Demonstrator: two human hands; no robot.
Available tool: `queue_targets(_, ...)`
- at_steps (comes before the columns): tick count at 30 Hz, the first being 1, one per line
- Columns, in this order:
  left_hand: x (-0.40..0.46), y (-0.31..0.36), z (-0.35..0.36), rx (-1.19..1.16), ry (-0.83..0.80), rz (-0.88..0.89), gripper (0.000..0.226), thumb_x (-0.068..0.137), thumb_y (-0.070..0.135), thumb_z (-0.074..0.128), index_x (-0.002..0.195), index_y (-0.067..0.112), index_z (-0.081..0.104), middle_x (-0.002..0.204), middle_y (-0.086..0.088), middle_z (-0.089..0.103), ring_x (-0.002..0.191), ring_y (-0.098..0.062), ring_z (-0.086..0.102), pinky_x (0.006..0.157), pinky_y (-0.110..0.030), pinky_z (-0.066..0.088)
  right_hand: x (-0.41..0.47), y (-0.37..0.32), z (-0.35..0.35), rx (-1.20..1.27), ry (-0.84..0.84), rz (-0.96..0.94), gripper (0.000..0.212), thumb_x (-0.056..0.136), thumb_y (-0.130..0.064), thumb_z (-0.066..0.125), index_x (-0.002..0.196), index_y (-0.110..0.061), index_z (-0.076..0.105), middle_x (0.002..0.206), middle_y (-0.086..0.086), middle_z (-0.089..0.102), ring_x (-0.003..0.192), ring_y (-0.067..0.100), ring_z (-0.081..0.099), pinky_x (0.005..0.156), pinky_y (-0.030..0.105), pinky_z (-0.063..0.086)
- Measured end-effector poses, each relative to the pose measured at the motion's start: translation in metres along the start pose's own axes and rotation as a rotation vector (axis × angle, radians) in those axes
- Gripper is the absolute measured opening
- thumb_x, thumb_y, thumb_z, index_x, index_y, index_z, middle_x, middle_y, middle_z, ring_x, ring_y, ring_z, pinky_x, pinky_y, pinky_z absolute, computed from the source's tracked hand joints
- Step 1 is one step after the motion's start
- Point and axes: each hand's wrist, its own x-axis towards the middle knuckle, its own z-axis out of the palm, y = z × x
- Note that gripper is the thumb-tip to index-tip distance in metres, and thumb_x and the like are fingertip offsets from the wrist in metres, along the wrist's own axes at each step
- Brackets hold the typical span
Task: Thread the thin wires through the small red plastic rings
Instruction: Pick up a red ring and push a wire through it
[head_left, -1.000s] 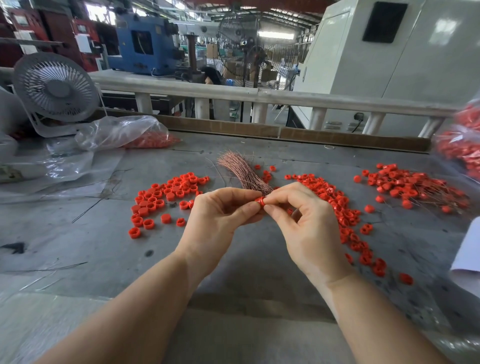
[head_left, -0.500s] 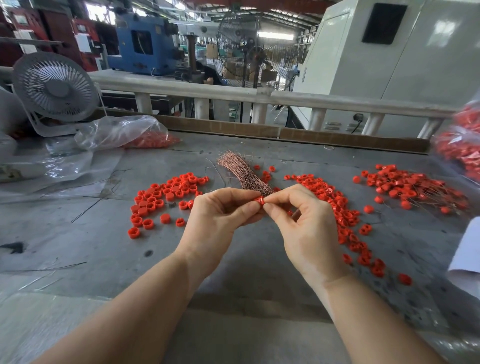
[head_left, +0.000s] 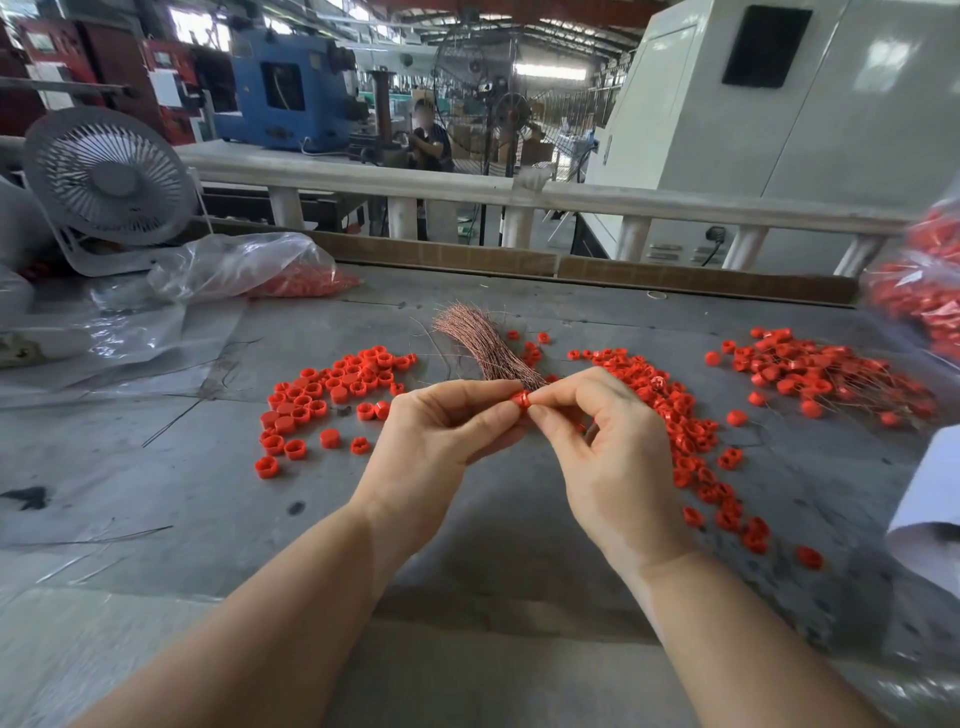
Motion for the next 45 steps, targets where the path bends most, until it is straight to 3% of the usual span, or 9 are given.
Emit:
queue_targets(6, 0.0006, -0.0003, -0.0004, -0.010, -0.017, -0.021, 0.022, 0.062, 0.011, 0.067, 0.083, 0.012, 0.074, 0.085, -0.010, 0.074, 0.081, -0.017, 0.071, 0.069, -0.019, 0.055, -0.0004, 0.0015, -0.0018, -0.034, 0.005, -0.016, 0.007, 0.081, -0.010, 0.062, 0.079, -0.007, 0.068, 0.077, -0.001, 0.062, 0.075, 0.017, 0.059, 0.070, 0.036, 0.051)
queue_targets(21, 0.0014, -0.0006, -0.0028, 0.016, -0.010, -0.053, 0.016, 0.063, 0.013, 0.068, 0.077, 0.014, 0.076, 0.081, -0.010, 0.073, 0.072, -0.016, 0.070, 0.062, -0.019, 0.054, -0.0008, 0.0039, -0.0004, 0.059, -0.054, 0.025, 0.006, 0.081, -0.011, 0.061, 0.079, -0.011, 0.066, 0.078, -0.007, 0.060, 0.074, 0.002, 0.054, 0.068, 0.011, 0.040)
queue_targets(33, 0.0016, 0.0027, -0.0011, -0.071, -0.019, -0.135, 0.026, 0.066, 0.008, 0.062, 0.091, 0.004, 0.070, 0.081, -0.011, 0.073, 0.073, -0.014, 0.070, 0.065, -0.018, 0.056, -0.0016, 0.0055, -0.0007, 0.069, -0.054, 0.058, 0.004, 0.083, -0.007, 0.065, 0.083, -0.010, 0.068, 0.080, -0.003, 0.064, 0.078, 0.012, 0.061, 0.072, 0.036, 0.052)
queue_targets(45, 0.0007, 0.0027, -0.0021, -0.086, -0.012, -0.148, 0.027, 0.065, 0.005, 0.062, 0.091, 0.003, 0.070, 0.084, -0.012, 0.073, 0.076, -0.016, 0.070, 0.066, -0.019, 0.056, -0.0022, 0.0033, -0.0013, 0.045, -0.055, 0.048, 0.004, 0.084, -0.007, 0.065, 0.083, -0.010, 0.068, 0.080, -0.005, 0.064, 0.077, 0.009, 0.059, 0.071, 0.030, 0.051)
